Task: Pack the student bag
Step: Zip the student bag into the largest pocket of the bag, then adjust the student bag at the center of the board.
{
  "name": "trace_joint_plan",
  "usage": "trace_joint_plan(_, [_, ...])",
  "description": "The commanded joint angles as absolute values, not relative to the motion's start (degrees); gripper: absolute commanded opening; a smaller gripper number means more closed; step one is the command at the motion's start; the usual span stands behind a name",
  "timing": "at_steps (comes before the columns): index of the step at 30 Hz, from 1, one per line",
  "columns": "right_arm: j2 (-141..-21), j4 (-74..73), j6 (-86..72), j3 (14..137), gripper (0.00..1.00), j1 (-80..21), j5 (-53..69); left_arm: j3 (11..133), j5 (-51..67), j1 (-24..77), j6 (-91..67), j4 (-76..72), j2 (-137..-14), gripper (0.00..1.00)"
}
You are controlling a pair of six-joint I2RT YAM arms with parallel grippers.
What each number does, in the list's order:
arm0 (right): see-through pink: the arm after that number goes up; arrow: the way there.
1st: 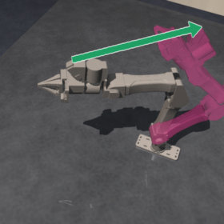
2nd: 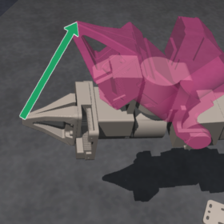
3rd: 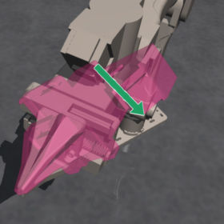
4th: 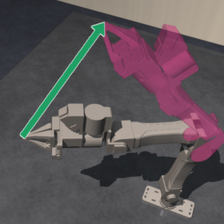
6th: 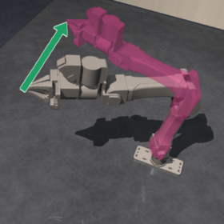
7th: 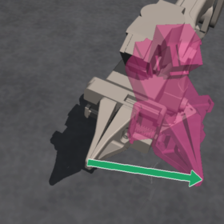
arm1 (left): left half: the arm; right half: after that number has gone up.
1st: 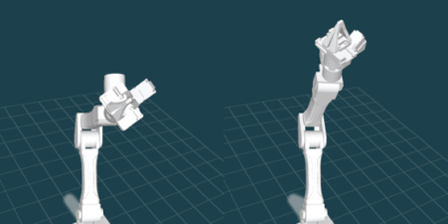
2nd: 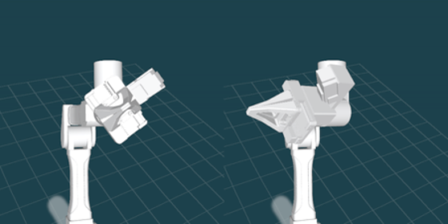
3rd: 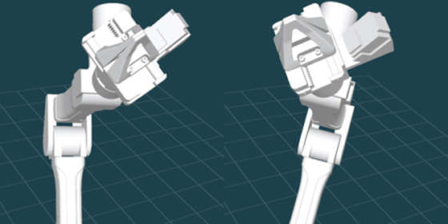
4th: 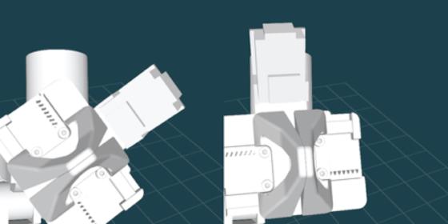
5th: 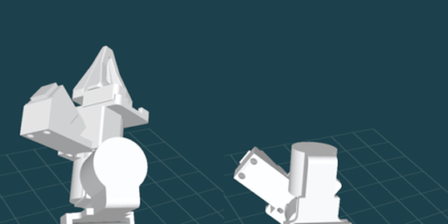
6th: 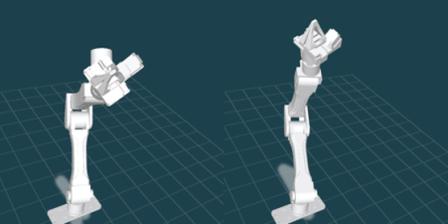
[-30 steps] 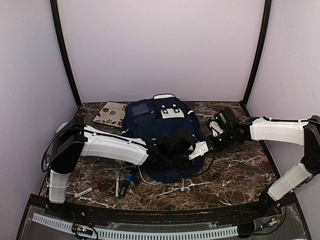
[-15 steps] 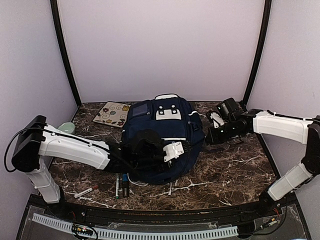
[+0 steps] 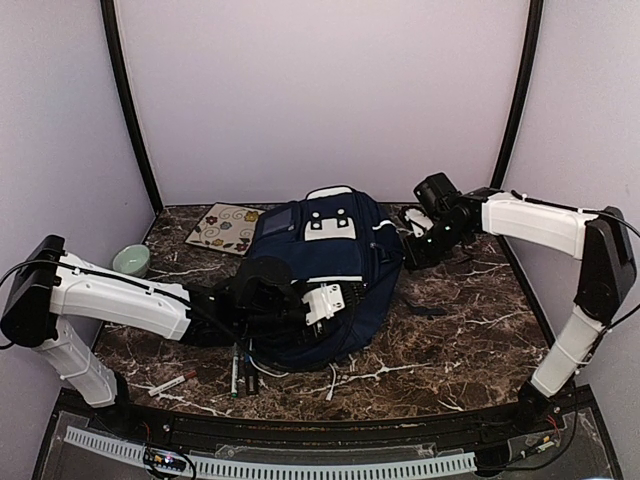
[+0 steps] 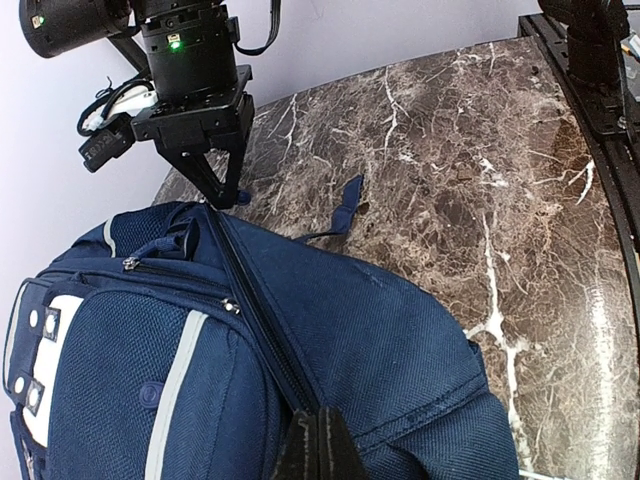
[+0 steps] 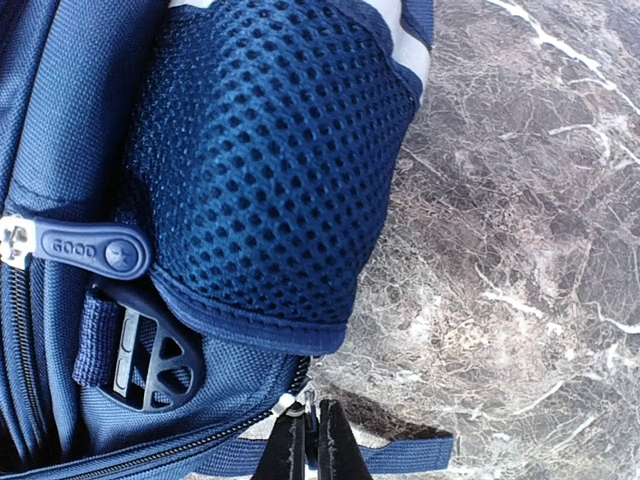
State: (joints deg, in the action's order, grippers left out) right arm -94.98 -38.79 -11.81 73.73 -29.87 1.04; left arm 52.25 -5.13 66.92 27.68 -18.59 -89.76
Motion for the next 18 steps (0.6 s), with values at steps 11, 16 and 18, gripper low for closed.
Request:
trace_joint_plan(11, [-92.89,-30.17,-10.92,71.49,0.04,-22.53,-1.61,51.27,-0.08,68.52,25.74,-16.52,-86.81,0.0])
trace_joint_plan(16, [-86.34,-26.34,-12.9,65.08,0.27,-22.63,12.82,55.11,0.55,68.55,22.27,-16.34,-88.22,0.33])
trace_joint_plan(18, [-84.08,-26.85,-13.95,63.27,0.29,-22.59,12.67,56.37,1.85,68.55,21.69,-15.81,-88.02,0.46])
